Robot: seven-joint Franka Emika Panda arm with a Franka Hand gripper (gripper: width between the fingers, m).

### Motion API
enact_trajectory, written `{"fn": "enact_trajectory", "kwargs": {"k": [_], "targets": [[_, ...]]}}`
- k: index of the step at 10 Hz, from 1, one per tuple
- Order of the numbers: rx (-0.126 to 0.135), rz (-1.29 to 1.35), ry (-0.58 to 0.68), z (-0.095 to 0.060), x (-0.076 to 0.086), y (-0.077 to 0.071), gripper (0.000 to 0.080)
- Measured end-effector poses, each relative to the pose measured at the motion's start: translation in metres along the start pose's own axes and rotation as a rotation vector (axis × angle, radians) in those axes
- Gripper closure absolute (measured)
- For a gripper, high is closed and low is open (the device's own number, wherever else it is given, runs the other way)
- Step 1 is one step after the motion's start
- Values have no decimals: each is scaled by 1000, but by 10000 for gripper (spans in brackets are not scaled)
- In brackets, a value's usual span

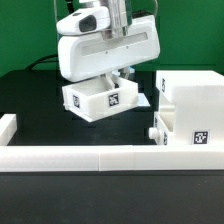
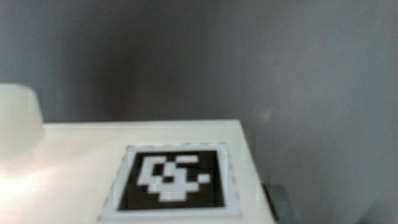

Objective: Assemble drawer

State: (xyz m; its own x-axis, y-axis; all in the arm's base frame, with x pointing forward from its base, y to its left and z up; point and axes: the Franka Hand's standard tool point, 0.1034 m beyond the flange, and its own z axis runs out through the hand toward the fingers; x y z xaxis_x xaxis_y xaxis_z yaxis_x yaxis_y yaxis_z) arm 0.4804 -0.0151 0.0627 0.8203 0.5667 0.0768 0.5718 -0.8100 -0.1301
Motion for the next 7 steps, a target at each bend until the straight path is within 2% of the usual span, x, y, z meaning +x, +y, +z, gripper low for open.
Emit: {"fn": "enact_trajectory", "kwargs": {"k": [3, 4, 7], "targets": [[3, -249, -12, -1, 2, 3, 755], [-9, -378, -14, -4, 6, 7, 755], [-3, -567, -24, -3, 5, 8, 755]]}}
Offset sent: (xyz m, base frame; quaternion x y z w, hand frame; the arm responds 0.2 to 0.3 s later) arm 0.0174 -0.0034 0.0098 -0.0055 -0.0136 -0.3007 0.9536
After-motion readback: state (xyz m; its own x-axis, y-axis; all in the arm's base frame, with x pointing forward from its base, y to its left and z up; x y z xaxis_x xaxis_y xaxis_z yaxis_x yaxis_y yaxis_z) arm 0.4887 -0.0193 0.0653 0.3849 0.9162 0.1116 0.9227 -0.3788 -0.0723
